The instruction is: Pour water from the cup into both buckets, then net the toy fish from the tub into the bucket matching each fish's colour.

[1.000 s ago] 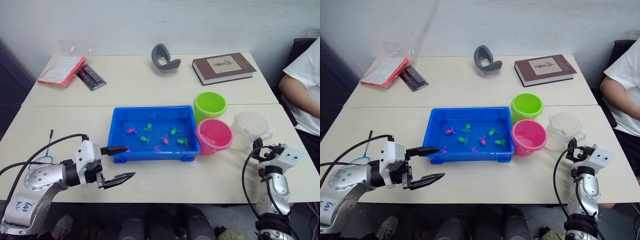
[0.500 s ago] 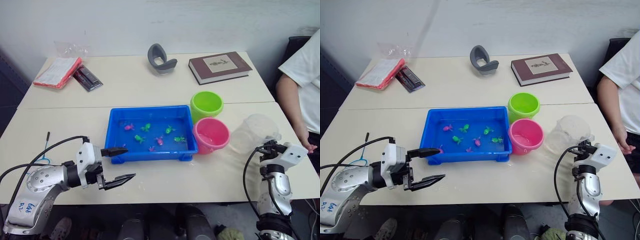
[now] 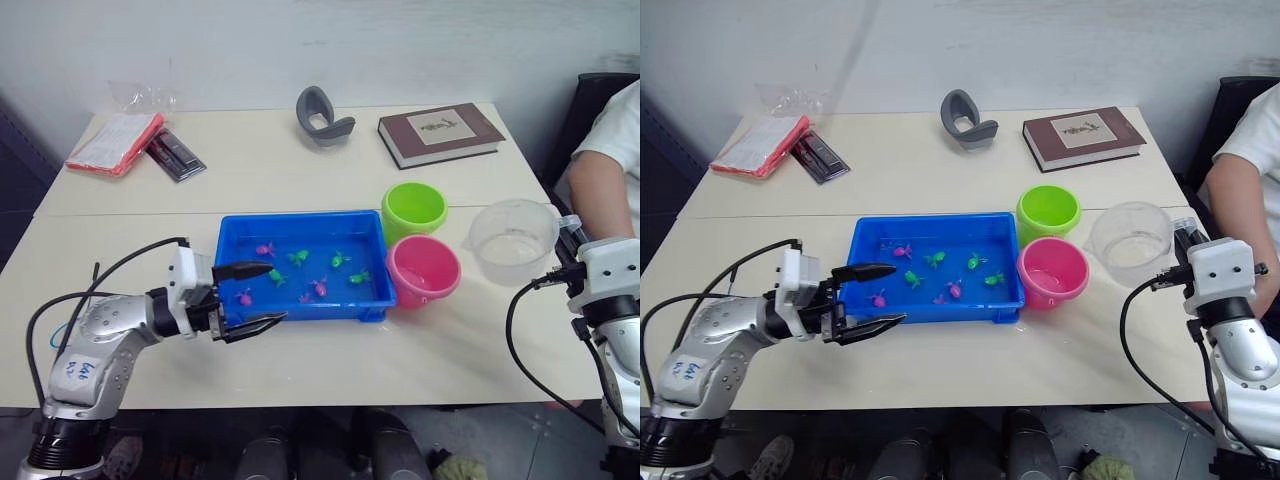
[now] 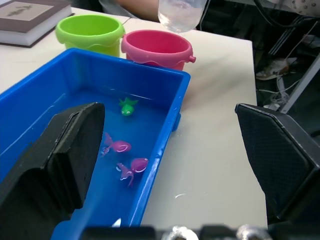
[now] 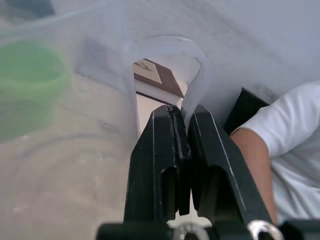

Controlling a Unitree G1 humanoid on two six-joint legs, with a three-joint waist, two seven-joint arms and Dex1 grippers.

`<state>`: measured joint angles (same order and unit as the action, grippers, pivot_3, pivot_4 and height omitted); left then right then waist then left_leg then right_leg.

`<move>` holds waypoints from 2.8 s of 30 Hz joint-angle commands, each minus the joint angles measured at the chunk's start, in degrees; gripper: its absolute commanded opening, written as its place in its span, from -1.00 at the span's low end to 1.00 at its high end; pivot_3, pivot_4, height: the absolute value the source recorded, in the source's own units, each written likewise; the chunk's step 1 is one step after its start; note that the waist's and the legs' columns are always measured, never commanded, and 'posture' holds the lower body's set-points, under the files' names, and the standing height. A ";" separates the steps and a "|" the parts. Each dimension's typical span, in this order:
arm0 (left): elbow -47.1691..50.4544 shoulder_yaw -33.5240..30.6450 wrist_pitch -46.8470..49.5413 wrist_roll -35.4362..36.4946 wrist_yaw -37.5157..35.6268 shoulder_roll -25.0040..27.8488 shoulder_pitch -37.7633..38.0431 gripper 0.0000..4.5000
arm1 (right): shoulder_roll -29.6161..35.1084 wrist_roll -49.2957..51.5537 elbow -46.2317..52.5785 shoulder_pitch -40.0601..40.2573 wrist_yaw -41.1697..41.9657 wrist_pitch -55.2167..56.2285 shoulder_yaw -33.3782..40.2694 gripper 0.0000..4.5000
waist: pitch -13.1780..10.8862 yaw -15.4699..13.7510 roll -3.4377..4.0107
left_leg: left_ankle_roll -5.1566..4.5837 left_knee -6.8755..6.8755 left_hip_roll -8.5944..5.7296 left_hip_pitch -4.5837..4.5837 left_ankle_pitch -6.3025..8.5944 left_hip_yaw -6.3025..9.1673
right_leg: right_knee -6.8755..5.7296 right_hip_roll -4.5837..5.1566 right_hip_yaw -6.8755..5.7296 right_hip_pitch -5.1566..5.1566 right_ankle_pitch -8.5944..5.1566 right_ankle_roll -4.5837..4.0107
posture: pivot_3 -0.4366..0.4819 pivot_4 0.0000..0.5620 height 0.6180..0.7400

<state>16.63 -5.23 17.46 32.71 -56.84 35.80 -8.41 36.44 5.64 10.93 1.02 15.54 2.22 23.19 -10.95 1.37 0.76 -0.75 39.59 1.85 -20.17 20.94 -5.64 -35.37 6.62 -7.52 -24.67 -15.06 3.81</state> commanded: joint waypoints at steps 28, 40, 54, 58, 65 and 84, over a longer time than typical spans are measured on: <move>2.87 0.20 -2.32 -2.69 5.43 -2.74 0.07 1.00 | 7.63 -19.16 -2.14 -6.92 0.10 11.18 -5.15 -0.97 | -0.06 -0.13 -0.11 | -0.06 0.01 -0.06 0.00 -0.06 -0.04 | 0.03 -0.03 -0.01 0.01 0.03 0.06 | -0.05 -0.47 1.00; 3.32 0.38 -2.45 -2.85 6.05 -2.51 0.30 1.00 | 7.81 -26.00 -1.40 -7.50 -1.37 14.03 -7.16 -0.97 | -0.06 -0.12 -0.11 | -0.04 0.01 -0.06 0.00 -0.08 -0.04 | 0.03 -0.04 0.00 0.01 0.03 0.06 | -0.05 -0.47 1.00; 3.91 0.07 -2.80 -2.56 6.58 -3.27 -0.50 1.00 | 9.03 -31.41 -2.36 -8.91 -3.38 16.76 -8.38 -0.97 | -0.08 -0.10 -0.16 | 0.00 0.01 -0.06 0.00 -0.12 -0.05 | 0.02 -0.05 0.00 0.01 0.03 0.06 | -0.05 -0.47 1.00; 3.77 0.29 -3.04 -2.80 6.69 -3.43 -0.52 1.00 | 9.44 -31.56 -2.65 -9.59 -4.29 18.86 -8.33 -0.97 | -0.08 -0.09 -0.17 | -0.01 0.02 -0.06 0.01 -0.13 -0.05 | 0.02 -0.05 0.00 0.01 0.03 0.06 | -0.05 -0.47 1.00; 3.19 0.47 -3.69 -3.42 6.62 -3.59 -0.92 1.00 | 10.95 -32.41 -3.99 -10.94 -4.21 19.52 -8.03 -0.97 | -0.08 -0.09 -0.17 | -0.01 0.02 -0.06 0.01 -0.14 -0.05 | 0.02 -0.05 0.00 0.01 0.03 0.06 | -0.05 -0.47 1.00; 0.86 -0.08 -6.32 -5.17 7.37 -3.98 -2.02 1.00 | 7.80 -27.41 -3.77 -10.51 -2.31 14.50 -7.47 -0.97 | -0.08 -0.09 -0.18 | 0.00 0.02 -0.06 0.01 -0.16 -0.05 | 0.01 -0.06 -0.01 0.02 0.03 0.06 | -0.05 -0.47 1.00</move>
<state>16.96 -4.43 11.90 27.28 -49.63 31.81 -10.34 44.35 -24.48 5.36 -9.62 12.81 17.83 13.88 -11.03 1.28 0.58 -0.75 39.61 1.79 -20.16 20.78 -5.69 -35.36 6.56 -7.53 -24.65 -15.03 3.87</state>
